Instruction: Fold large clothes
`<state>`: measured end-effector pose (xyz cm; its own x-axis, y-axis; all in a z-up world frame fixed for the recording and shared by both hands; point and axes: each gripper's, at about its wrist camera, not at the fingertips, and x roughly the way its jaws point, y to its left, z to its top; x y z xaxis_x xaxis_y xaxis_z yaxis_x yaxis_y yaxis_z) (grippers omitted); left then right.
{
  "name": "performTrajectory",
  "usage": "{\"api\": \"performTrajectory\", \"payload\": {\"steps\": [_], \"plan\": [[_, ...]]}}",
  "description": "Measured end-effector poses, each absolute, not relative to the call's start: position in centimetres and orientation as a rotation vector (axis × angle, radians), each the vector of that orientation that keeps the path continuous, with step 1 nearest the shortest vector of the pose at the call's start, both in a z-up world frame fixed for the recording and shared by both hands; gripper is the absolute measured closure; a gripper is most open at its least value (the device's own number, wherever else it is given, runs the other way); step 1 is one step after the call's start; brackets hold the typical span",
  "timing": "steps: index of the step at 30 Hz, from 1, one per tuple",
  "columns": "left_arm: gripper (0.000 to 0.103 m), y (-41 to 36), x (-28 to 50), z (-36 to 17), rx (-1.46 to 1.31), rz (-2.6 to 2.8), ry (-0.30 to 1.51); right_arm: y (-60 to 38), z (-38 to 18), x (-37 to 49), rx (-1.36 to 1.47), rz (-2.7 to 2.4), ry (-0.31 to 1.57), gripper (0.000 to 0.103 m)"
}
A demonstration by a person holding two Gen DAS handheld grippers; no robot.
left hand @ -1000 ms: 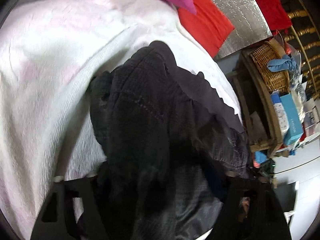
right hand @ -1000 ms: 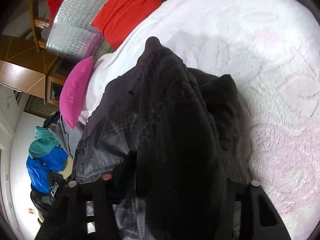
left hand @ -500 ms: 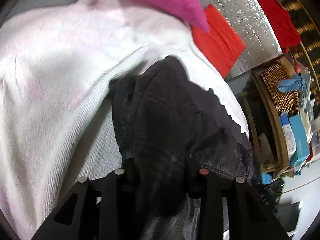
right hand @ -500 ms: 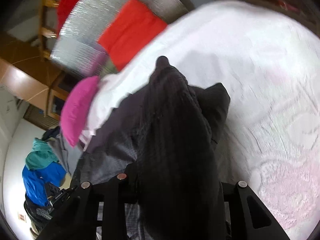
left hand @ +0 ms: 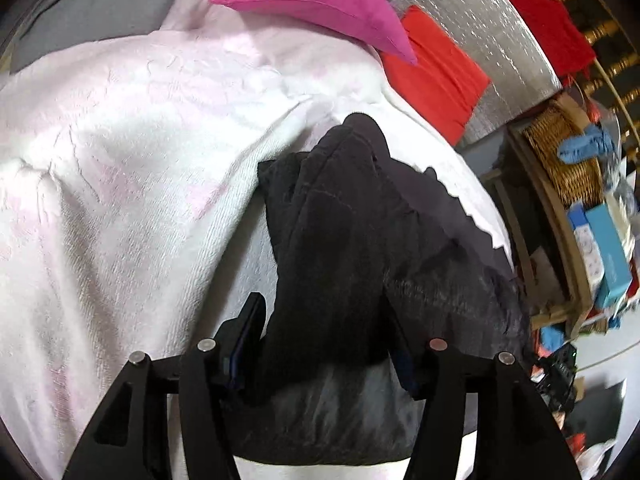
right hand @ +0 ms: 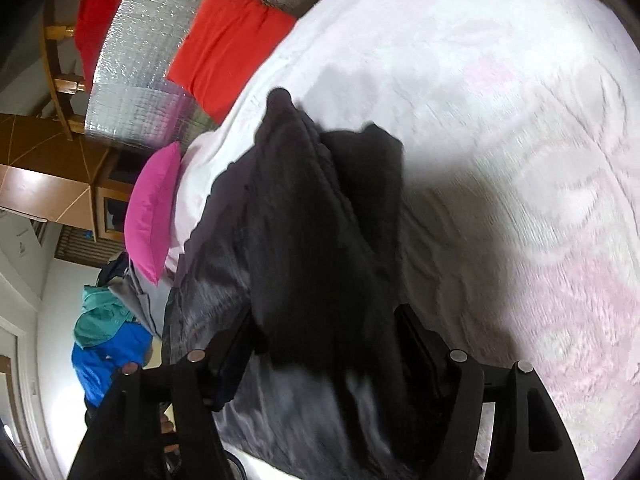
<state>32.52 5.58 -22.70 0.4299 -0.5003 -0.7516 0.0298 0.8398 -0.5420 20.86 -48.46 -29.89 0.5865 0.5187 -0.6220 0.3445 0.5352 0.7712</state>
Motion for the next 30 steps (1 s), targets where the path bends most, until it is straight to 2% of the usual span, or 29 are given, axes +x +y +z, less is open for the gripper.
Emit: {"api": "performTrajectory", "payload": {"steps": [2,4,6,10,11,12,13,14,15,17,19,21,25,30], "plan": [[0.045,5.5,32.5,-23.0,-0.488,-0.354,1.088,-48.3,-30.3,20.5,1.043,0.152,0.977,0.032],[0.056,5.5,32.4,-22.9,-0.491,-0.368,1.078,-47.7,-29.9,20.4,0.989,0.143,0.966,0.052],[0.067,5.1,32.1,-22.4,-0.466,-0.376,1.053,-46.9,-28.9,20.4,0.932,0.138,0.953,0.063],[0.071,4.4,31.4,-21.3,-0.383,-0.363,1.014,-46.1,-26.1,19.4,0.862,0.151,0.859,0.067],[0.071,4.4,31.4,-21.4,-0.377,-0.357,1.019,-46.0,-25.9,19.3,0.857,0.152,0.854,0.067],[0.066,4.4,31.5,-21.6,-0.373,-0.343,1.034,-45.9,-26.0,19.3,0.850,0.146,0.863,0.067],[0.063,4.6,31.6,-21.9,-0.375,-0.330,1.048,-46.0,-26.5,19.4,0.842,0.122,0.887,0.066],[0.054,4.7,31.8,-22.2,-0.374,-0.312,1.065,-46.0,-27.3,19.6,0.849,0.101,0.920,0.065],[0.042,4.7,31.8,-22.4,-0.360,-0.296,1.074,-46.2,-27.9,19.8,0.866,0.096,0.947,0.058],[0.028,4.5,31.7,-22.4,-0.307,-0.243,1.082,-46.6,-28.4,19.8,0.909,0.090,0.975,0.051],[0.028,4.2,31.3,-22.1,-0.261,-0.228,1.068,-47.2,-28.2,19.6,0.920,0.094,0.976,0.037],[0.028,3.8,30.6,-21.6,-0.190,-0.209,1.041,-47.6,-27.8,18.9,0.920,0.087,0.970,0.030],[0.028,2.5,28.7,-20.7,-0.013,-0.154,0.968,-48.6,-27.6,17.4,0.933,0.082,0.964,0.024],[0.028,1.2,27.1,-20.4,0.145,-0.117,0.901,-47.9,-28.7,16.5,0.905,0.120,1.015,0.024]]}}
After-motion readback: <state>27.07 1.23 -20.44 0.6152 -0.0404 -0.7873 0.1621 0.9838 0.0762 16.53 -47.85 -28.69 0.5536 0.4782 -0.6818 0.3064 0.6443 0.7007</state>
